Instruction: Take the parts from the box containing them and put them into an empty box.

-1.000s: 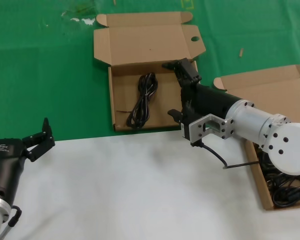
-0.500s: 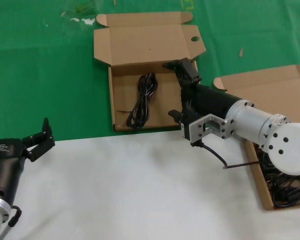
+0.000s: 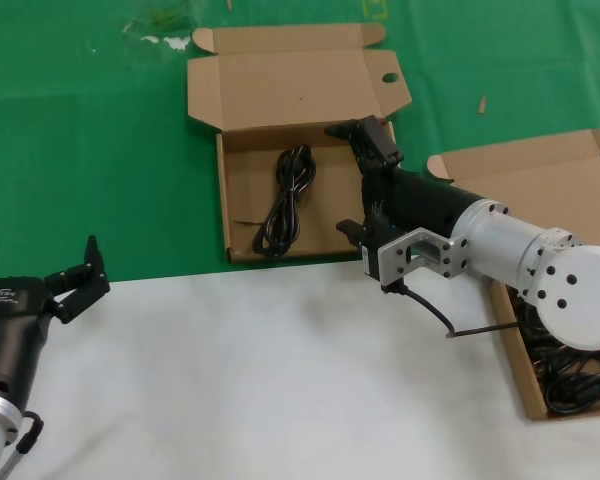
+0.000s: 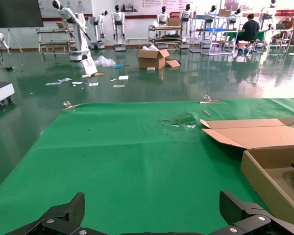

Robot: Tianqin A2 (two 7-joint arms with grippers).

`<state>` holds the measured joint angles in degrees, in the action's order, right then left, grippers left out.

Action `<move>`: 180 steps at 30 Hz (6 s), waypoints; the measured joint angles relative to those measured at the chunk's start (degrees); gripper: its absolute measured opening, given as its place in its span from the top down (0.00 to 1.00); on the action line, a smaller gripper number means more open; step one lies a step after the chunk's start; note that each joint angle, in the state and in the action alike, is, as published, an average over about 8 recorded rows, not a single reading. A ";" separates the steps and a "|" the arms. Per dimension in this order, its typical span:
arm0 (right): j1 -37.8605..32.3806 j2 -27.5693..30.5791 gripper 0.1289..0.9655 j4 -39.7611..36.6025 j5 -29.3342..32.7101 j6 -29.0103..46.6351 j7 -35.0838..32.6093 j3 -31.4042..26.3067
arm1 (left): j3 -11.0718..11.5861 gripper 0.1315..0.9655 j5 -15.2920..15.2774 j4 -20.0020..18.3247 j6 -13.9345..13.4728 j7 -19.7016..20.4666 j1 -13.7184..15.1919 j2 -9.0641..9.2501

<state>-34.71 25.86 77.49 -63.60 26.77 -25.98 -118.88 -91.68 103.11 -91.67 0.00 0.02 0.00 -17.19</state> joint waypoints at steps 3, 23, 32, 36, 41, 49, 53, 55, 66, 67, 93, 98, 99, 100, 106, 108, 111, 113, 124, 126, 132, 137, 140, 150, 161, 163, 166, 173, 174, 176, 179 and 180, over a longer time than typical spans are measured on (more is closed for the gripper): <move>0.00 0.00 0.00 0.00 0.00 0.00 0.00 0.00 | 0.00 0.00 0.00 0.00 0.00 0.00 0.00 0.00; 1.36 -0.34 0.00 0.55 -1.55 -1.05 1.00 1.07 | 0.00 0.00 0.00 0.00 0.00 0.00 0.00 0.00; 5.04 -1.26 0.00 2.06 -5.74 -3.88 3.76 3.95 | 0.00 0.00 0.00 0.00 0.00 0.00 0.00 0.00; 6.88 -1.71 0.00 2.80 -7.81 -5.29 5.13 5.38 | 0.00 0.00 0.01 0.00 0.00 0.00 0.00 0.00; 9.19 -2.29 0.00 3.75 -10.44 -7.07 6.86 7.19 | 0.00 0.00 0.01 0.00 0.00 -0.02 0.00 0.00; 12.89 -3.22 0.00 5.26 -14.67 -9.93 9.64 10.10 | 0.00 0.00 0.01 0.00 0.00 -0.04 0.00 0.00; 14.74 -3.68 0.00 6.02 -16.79 -11.37 11.03 11.56 | 0.00 0.00 0.01 0.00 0.00 -0.02 0.00 0.00; 15.66 -3.91 0.00 6.40 -17.83 -12.07 11.72 12.28 | 0.00 0.00 0.01 0.00 0.00 -0.01 0.00 0.00; 20.77 -5.18 0.00 8.48 -23.64 -16.00 15.53 16.28 | 0.00 0.00 0.01 0.00 0.00 -0.01 0.00 0.00; 21.22 -5.30 0.00 8.67 -24.16 -16.35 15.87 16.63 | 0.00 0.00 0.01 0.00 0.00 -0.01 0.00 0.00; 32.87 -8.21 0.00 13.43 -37.43 -25.34 24.60 25.77 | 0.00 0.00 0.02 0.00 0.00 -0.02 0.00 0.00; 33.51 -8.37 0.00 13.69 -38.16 -25.84 25.09 26.26 | 0.00 0.00 0.02 0.00 0.00 -0.03 0.00 0.00; 33.53 -8.37 0.00 13.70 -38.18 -25.86 25.10 26.28 | 0.00 0.00 0.02 0.00 0.00 -0.03 0.00 0.00; 33.54 -8.37 0.00 13.70 -38.19 -25.86 25.11 26.28 | 0.00 0.00 0.02 0.00 0.00 -0.03 0.00 0.00; 33.55 -8.38 0.00 13.71 -38.20 -25.87 25.11 26.29 | 0.00 0.00 0.02 0.00 0.00 -0.03 0.00 0.00; 33.55 -8.38 0.00 13.71 -38.20 -25.87 25.11 26.29 | 0.00 0.00 0.02 0.00 0.00 -0.03 0.00 0.00; 33.55 -8.38 0.00 13.71 -38.20 -25.87 25.11 26.29 | 0.00 0.00 0.02 0.00 0.00 -0.03 0.00 0.00; 33.55 -8.38 0.00 13.71 -38.20 -25.87 25.11 26.29 | 0.00 0.00 0.02 0.00 0.00 -0.03 0.00 0.00; 33.55 -8.38 0.00 13.71 -38.20 -25.87 25.11 26.29 | 0.00 0.00 0.02 0.00 0.00 -0.03 0.00 0.00; 33.55 -8.38 0.00 13.71 -38.20 -25.87 25.11 26.29 | 0.00 0.00 0.02 0.00 0.00 -0.03 0.00 0.00; 33.55 -8.38 0.00 13.71 -38.20 -25.87 25.11 26.29 | 0.00 0.00 0.02 0.00 0.00 -0.03 0.00 0.00; 33.55 -8.38 0.00 13.71 -38.20 -25.87 25.11 26.29 | 0.00 0.00 0.02 0.00 0.00 -0.03 0.00 0.00; 33.55 -8.38 0.00 13.71 -38.20 -25.87 25.11 26.29 | 0.00 0.00 0.02 0.00 0.00 -0.03 0.00 0.00; 33.55 -8.38 0.00 13.71 -38.20 -25.87 25.11 26.29 | 0.00 0.00 0.02 0.00 0.00 -0.03 0.00 0.00; 33.55 -8.38 0.00 13.71 -38.20 -25.87 25.11 26.29 | 0.00 0.00 0.02 0.00 0.00 -0.02 0.00 0.00; 33.55 -8.38 0.00 13.71 -38.20 -25.87 25.11 26.29 | 0.00 0.00 0.02 0.00 0.00 -0.02 0.00 0.00; 33.55 -8.38 0.00 13.71 -38.20 -25.87 25.11 26.29 | 0.00 0.00 0.02 0.00 0.00 -0.02 0.00 0.00; 33.55 -8.38 0.00 13.71 -38.20 -25.87 25.11 26.29 | 0.00 0.00 0.02 0.00 0.00 -0.02 0.00 0.00; 33.55 -8.38 0.00 13.71 -38.20 -25.87 25.11 26.29 | 0.00 0.00 0.02 0.00 0.00 -0.02 0.00 0.00; 33.55 -8.38 0.00 13.71 -38.20 -25.87 25.11 26.29 | 0.00 0.00 0.02 0.00 0.00 -0.02 0.00 0.00; 33.55 -8.38 0.00 13.71 -38.20 -25.87 25.11 26.29 | 0.00 0.00 0.02 0.00 0.00 -0.02 0.00 0.00; 33.55 -8.38 0.00 13.71 -38.20 -25.87 25.11 26.29 | 0.00 0.00 0.02 0.00 0.00 -0.02 0.00 0.00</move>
<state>-1.17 17.48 91.20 -101.81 0.90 -0.87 -92.59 -91.67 103.13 -91.67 0.00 0.00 0.00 -17.19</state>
